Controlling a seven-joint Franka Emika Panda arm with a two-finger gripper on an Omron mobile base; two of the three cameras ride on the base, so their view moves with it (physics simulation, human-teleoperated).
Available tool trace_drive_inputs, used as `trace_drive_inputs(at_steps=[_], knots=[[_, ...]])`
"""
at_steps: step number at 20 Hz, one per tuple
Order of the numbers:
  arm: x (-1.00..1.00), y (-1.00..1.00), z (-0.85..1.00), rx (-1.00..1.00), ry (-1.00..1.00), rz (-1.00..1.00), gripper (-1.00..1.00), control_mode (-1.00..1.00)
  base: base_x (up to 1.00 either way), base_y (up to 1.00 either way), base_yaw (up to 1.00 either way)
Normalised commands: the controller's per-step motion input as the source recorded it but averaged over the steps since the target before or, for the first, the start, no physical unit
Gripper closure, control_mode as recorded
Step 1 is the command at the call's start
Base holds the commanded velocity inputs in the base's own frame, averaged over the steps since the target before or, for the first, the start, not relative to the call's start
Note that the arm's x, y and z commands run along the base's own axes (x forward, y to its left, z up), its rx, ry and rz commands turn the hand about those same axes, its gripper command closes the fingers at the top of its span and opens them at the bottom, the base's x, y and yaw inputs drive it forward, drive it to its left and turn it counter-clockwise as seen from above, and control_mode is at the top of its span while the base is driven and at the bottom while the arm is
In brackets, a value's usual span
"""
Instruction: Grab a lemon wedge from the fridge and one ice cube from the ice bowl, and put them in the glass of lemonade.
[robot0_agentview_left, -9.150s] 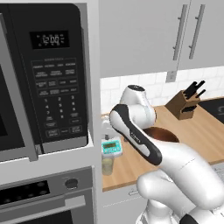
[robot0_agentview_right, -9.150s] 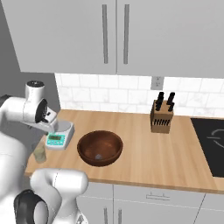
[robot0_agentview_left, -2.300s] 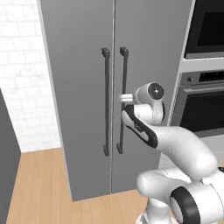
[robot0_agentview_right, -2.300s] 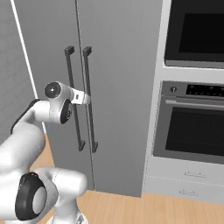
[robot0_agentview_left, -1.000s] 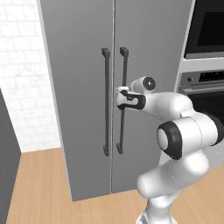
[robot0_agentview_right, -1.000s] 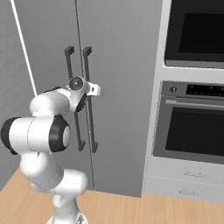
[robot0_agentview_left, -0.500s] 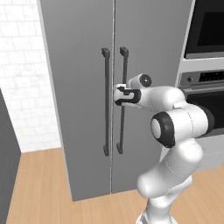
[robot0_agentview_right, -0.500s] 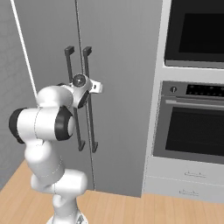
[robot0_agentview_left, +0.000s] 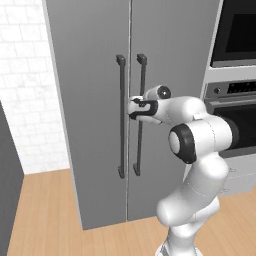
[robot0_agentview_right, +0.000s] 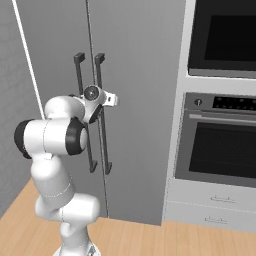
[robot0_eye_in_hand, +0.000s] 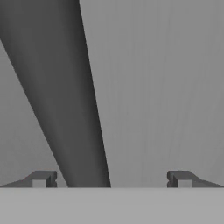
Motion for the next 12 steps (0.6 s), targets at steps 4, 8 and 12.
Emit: trace_drive_inputs(at_steps=[4,8,12], knots=[[0.26,0.00,-0.01,0.00,0.00,0.00,-1.00,-1.00,0.00,0.00,0.00],[0.00,0.00,0.00,0.00,0.00,0.00,1.00,-1.00,0.00,0.00,0.00],[-0.12,-0.08,0.01,0.00,-0.01,-0.01,1.00,-1.00,0.00,0.00,0.00]])
